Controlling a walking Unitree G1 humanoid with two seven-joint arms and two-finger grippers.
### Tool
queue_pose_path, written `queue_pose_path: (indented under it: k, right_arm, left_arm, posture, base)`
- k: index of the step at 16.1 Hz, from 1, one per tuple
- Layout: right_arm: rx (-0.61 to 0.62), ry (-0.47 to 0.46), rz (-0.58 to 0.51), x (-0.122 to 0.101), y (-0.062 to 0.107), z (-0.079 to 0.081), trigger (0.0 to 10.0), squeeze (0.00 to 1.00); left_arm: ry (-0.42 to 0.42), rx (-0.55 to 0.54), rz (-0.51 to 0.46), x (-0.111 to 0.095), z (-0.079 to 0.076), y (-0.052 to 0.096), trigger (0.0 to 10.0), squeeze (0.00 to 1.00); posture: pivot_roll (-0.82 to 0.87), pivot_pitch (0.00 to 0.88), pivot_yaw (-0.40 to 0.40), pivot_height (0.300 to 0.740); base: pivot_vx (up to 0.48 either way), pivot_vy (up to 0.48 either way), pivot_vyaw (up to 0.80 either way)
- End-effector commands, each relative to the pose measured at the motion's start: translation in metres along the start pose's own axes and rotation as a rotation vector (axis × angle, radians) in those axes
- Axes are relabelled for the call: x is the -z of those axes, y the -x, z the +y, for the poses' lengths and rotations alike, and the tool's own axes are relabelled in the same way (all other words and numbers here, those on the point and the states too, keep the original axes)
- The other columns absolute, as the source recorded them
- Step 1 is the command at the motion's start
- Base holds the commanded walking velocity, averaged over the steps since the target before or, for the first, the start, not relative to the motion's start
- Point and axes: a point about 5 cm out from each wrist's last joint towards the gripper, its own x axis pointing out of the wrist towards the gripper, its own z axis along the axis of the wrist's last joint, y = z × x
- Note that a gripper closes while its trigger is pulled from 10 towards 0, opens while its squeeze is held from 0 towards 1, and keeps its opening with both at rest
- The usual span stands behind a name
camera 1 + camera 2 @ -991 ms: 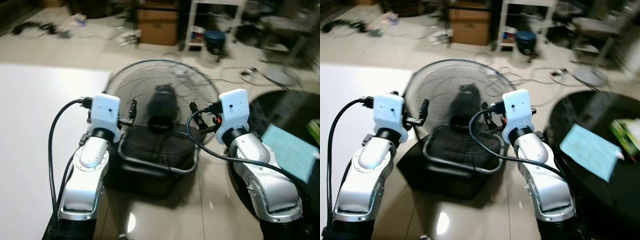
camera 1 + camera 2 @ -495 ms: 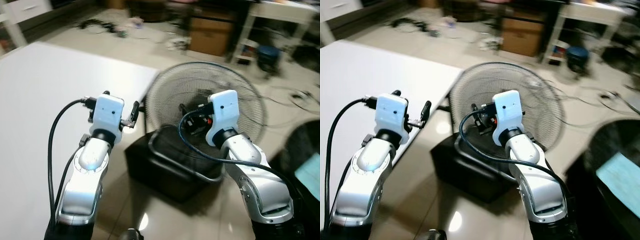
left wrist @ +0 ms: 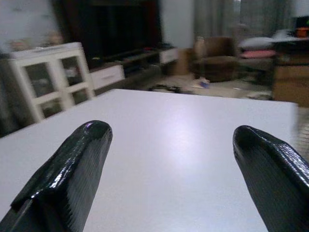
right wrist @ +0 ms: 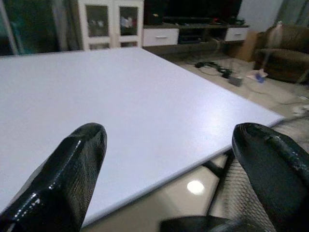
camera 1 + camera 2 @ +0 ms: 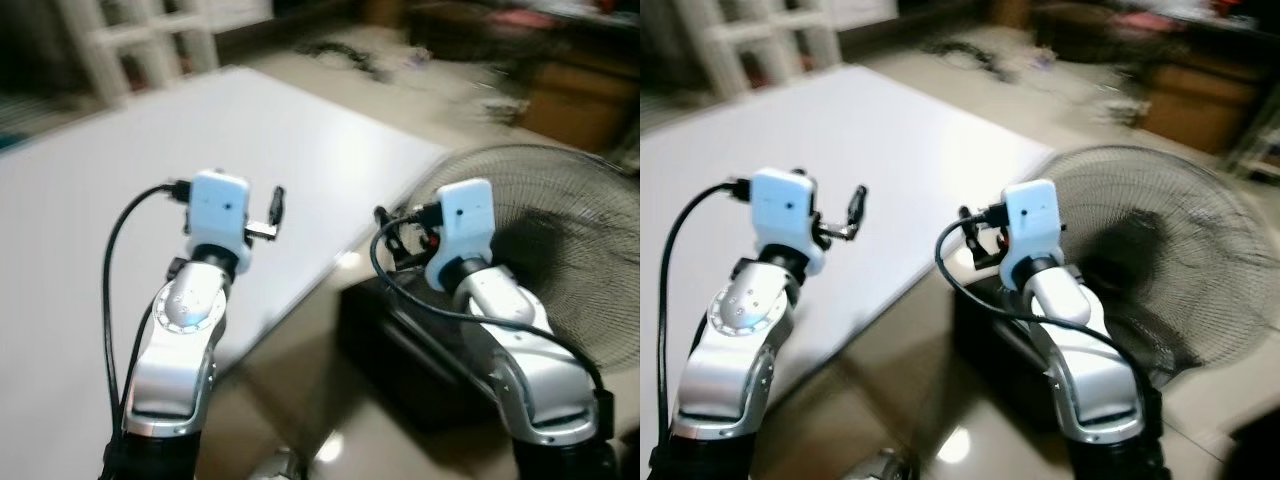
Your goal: Setting the table
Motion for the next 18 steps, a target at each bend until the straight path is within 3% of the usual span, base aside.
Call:
queue_pose_path:
  k: [1, 4, 8, 9, 11, 12, 14, 18]
  right_arm:
    - [0.037, -0.01, 0.012, 0.0, 0.002, -0.005, 10.0, 0.0]
    - [0.031, -0.042, 0.002, 0.0, 0.002, -0.004, 10.0, 0.0]
    - [0.011, -0.055, 0.019, 0.002, 0.004, -0.002, 10.0, 0.0]
    - [0.023, -0.078, 0.037, 0.005, 0.003, -0.005, 10.0, 0.0]
    - [0.017, -0.08, 0.044, 0.006, 0.003, -0.005, 10.0, 0.0]
    - [0.011, -0.075, 0.043, 0.006, 0.003, -0.004, 10.0, 0.0]
    - [0.002, -0.086, 0.055, 0.009, 0.007, -0.001, 10.0, 0.0]
    - [0.019, -0.13, 0.102, 0.021, 0.009, -0.009, 10.0, 0.0]
  left_arm:
    - [0.0, -0.007, -0.006, -0.003, -0.001, -0.004, 10.0, 0.0]
    - [-0.026, 0.039, 0.037, -0.003, -0.004, -0.002, 10.0, 0.0]
    - [-0.072, -0.026, 0.028, 0.006, 0.0, 0.001, 10.0, 0.0]
    - [-0.041, 0.027, 0.065, 0.009, -0.004, 0.007, 10.0, 0.0]
    - [-0.056, 0.075, 0.101, 0.015, -0.004, 0.012, 10.0, 0.0]
    - [-0.092, 0.074, 0.112, 0.018, -0.002, 0.014, 10.0, 0.0]
    - [-0.084, 0.011, 0.126, 0.024, 0.009, 0.014, 10.0, 0.0]
    - [-0.114, -0.007, 0.102, 0.019, 0.009, 0.017, 10.0, 0.0]
  posture:
    - [-0.04, 0.0, 0.028, 0.74]
    - [-0.04, 0.0, 0.029, 0.74]
    - [-0.04, 0.0, 0.015, 0.74]
    - [-0.03, 0.0, 0.007, 0.74]
    - [-0.03, 0.0, 0.009, 0.74]
    - [-0.04, 0.0, 0.018, 0.74]
    - [-0.04, 0.0, 0.014, 0.74]
    - [0.0, 0.0, -0.023, 0.74]
  base:
    - [0.0, 0.0, 0.8]
    - [0.0, 0.0, 0.8]
    - [0.0, 0.0, 0.8]
    - [0.0, 0.0, 0.8]
    - [0.0, 0.0, 0.8]
    - [0.0, 0.0, 0.8]
    - [0.0, 0.0, 0.8]
    - [0.0, 0.0, 0.8]
